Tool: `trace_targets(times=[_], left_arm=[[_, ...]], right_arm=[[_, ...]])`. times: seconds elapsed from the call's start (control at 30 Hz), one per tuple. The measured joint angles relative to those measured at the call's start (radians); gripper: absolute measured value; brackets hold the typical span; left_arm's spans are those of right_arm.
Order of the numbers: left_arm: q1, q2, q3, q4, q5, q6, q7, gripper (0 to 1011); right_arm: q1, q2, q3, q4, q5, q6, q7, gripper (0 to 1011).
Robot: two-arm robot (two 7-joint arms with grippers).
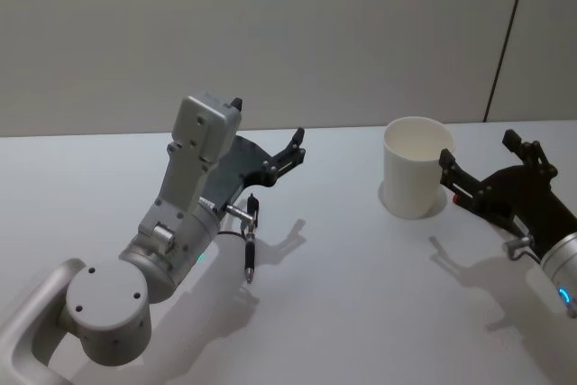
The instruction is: Place the pen into the pen holder.
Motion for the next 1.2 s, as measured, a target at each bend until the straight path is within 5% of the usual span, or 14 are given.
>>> trace_targets(times=[0.7, 1.2], left_arm=[[0.0, 0.0, 0.0, 0.0, 0.0, 0.0, 0.0, 1001], [0.0, 0.0, 0.0, 0.0, 0.0, 0.0, 0.0, 1001]], right_arm=[[0.0, 0.002, 0.001, -0.001, 0.0, 0.0, 0.001, 1001], [-0.038, 0.058, 0.042, -0.041, 0.028, 0.028, -0.007, 1002]])
